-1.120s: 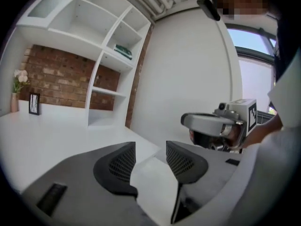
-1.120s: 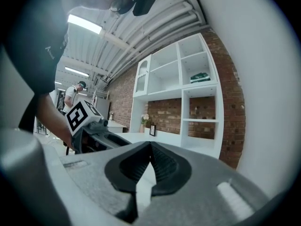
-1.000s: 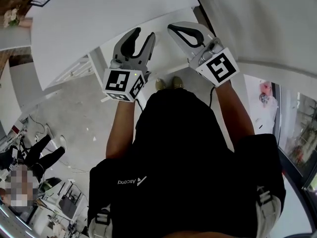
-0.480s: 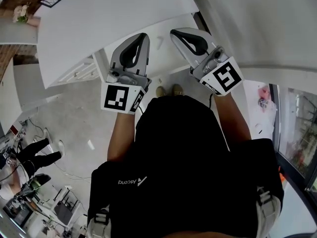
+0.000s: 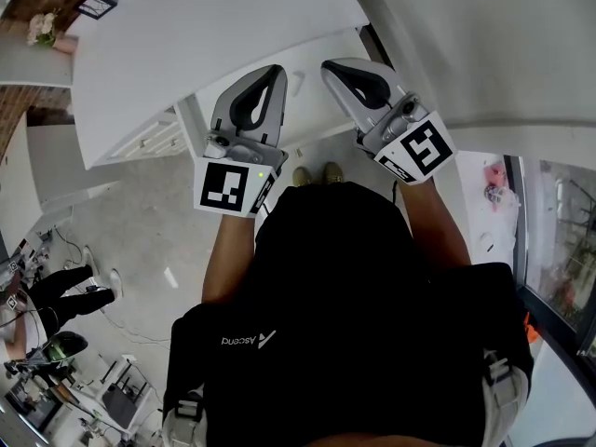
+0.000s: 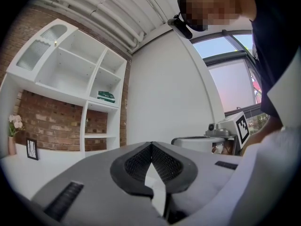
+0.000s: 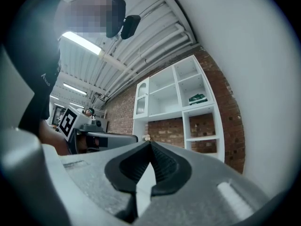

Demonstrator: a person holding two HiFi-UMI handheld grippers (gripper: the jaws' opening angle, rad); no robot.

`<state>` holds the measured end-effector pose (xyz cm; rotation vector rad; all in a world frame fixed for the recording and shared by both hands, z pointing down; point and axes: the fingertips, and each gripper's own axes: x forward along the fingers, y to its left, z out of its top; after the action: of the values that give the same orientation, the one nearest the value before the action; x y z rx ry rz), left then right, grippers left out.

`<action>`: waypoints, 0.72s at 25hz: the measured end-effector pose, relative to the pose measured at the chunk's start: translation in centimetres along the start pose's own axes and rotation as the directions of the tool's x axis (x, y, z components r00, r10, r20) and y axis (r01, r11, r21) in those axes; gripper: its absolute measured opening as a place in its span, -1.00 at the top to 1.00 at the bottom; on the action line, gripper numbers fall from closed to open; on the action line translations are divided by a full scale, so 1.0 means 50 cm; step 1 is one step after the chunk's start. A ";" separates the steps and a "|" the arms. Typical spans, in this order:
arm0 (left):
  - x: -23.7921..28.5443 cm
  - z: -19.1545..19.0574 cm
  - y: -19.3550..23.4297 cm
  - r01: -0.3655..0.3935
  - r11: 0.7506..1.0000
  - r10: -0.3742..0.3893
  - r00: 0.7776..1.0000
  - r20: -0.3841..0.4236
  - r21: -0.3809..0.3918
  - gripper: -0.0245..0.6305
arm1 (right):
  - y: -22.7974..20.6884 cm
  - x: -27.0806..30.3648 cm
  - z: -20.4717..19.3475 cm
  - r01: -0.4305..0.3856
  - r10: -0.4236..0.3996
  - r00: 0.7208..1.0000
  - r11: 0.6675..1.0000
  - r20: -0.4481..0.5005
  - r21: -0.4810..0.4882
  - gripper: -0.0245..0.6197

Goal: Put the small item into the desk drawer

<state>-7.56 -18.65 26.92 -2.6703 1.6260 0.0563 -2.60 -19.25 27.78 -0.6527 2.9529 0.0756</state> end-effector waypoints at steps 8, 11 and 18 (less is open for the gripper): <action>0.006 -0.004 -0.012 0.003 1.000 -0.003 1.000 -0.011 0.000 0.93 | -0.005 -0.011 0.001 -0.005 0.005 1.000 1.000 -0.004 -0.005 0.92; 0.008 -0.001 -0.016 0.007 1.000 -0.007 1.000 -0.006 0.001 0.93 | -0.010 -0.012 0.004 -0.004 0.004 1.000 1.000 -0.002 -0.007 0.92; 0.006 -0.001 -0.003 -0.012 1.000 0.012 1.000 -0.014 0.000 0.93 | -0.013 -0.005 0.009 -0.005 0.005 1.000 1.000 0.005 -0.006 0.92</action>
<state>-7.31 -18.84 26.95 -2.6679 1.6457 0.0385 -2.06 -19.68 27.33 -0.6447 2.9509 0.0872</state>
